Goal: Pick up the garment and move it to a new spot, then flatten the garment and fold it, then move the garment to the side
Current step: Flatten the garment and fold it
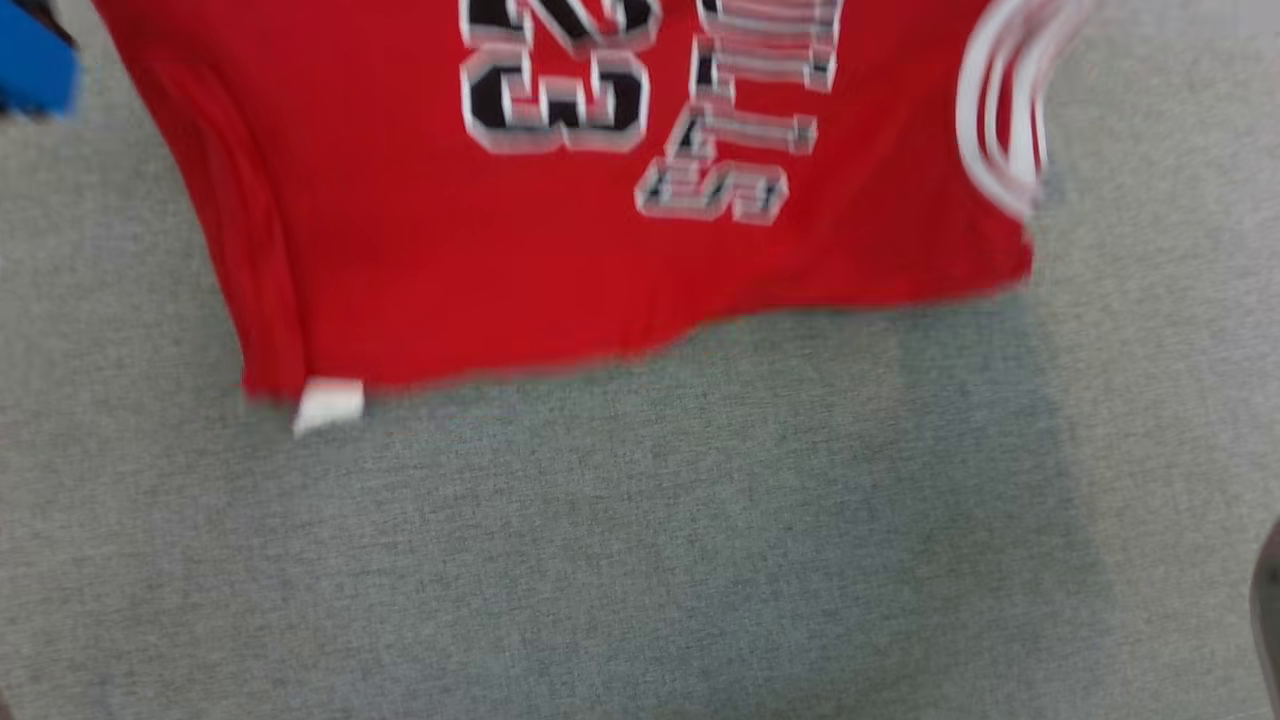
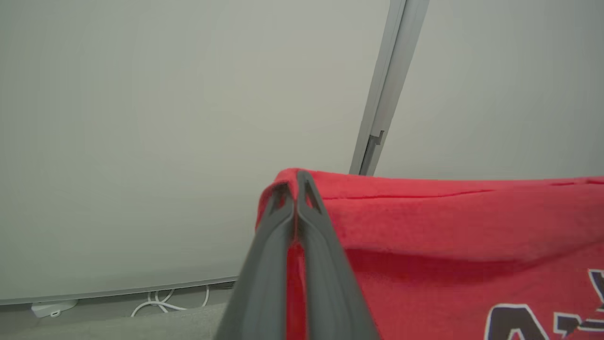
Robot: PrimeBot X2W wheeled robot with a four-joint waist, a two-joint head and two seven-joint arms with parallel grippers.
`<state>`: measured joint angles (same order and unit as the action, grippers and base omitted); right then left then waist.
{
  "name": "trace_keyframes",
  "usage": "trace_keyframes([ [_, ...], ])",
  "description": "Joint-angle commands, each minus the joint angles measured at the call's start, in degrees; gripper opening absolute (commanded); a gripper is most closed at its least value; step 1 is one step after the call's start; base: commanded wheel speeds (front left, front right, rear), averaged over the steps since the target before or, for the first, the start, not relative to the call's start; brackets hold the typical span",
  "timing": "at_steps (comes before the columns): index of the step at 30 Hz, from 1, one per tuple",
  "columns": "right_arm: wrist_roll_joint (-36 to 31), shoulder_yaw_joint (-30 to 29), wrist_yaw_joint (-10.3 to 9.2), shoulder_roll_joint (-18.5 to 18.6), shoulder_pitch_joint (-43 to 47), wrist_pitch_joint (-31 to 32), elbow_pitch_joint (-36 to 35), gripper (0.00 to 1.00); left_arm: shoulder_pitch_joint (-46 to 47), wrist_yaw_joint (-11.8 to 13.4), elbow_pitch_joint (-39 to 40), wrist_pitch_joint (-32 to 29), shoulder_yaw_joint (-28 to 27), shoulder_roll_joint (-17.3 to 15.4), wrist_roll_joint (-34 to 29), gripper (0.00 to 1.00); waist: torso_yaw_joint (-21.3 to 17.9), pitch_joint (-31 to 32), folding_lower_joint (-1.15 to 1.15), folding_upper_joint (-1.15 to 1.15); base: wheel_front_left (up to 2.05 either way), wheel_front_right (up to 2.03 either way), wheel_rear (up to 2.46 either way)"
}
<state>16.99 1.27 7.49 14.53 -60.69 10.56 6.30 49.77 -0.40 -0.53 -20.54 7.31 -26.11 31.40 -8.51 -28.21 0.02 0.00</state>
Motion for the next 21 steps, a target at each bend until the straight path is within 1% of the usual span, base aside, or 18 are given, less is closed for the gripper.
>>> trace_keyframes([
  [1,-0.7,-0.1,0.01,-0.7,-5.1,-3.0,3.3,0.00,3.8,-0.4,-2.1,1.5,-0.5,-1.0,-1.2,0.00,0.6,-1.9,-0.02,0.00,0.00,0.00,0.00],
  [4,-2.6,-1.7,0.01,-1.6,-13.4,-9.2,9.1,0.00,10.8,-1.0,-6.1,4.8,-0.3,-2.1,-3.9,0.00,0.5,-3.3,-0.02,0.00,0.00,0.00,0.00],
  [7,-4.4,-2.8,0.00,-1.7,-19.5,-14.7,12.7,0.00,16.5,-1.5,-8.9,8.8,0.1,-2.6,-6.3,0.00,0.6,-3.6,-0.02,0.00,0.00,0.00,0.00],
  [9,-5.1,-2.7,0.00,-1.0,-22.2,-17.4,14.6,0.00,19.2,-2.0,-10.2,11.4,0.1,-2.2,-7.0,0.00,0.7,-3.5,-0.02,0.00,0.00,0.00,0.00],
  [11,-5.5,-2.0,0.00,-0.3,-22.9,-19.7,16.1,0.00,20.1,-2.6,-11.5,13.7,0.2,-1.8,-6.8,0.00,0.7,-3.3,-0.02,0.00,0.00,0.00,0.00],
  [15,-6.2,-0.9,0.00,1.7,-19.5,-22.4,18.5,0.00,17.5,-3.4,-12.9,18.3,0.7,-1.8,-7.4,0.00,0.9,-3.5,-0.02,0.00,0.00,0.00,0.00],
  [19,-5.6,0.8,0.00,2.7,-11.5,-23.4,19.2,0.00,10.6,-3.2,-14.0,22.4,1.8,-0.9,-8.0,0.00,1.0,-3.7,-0.02,0.00,0.00,0.00,0.00],
  [21,-4.7,0.8,0.00,2.4,-5.4,-23.2,19.6,0.00,5.7,-2.7,-15.0,24.1,2.2,0.0,-7.8,0.00,1.1,-3.3,-0.02,0.00,0.00,0.00,0.00],
])
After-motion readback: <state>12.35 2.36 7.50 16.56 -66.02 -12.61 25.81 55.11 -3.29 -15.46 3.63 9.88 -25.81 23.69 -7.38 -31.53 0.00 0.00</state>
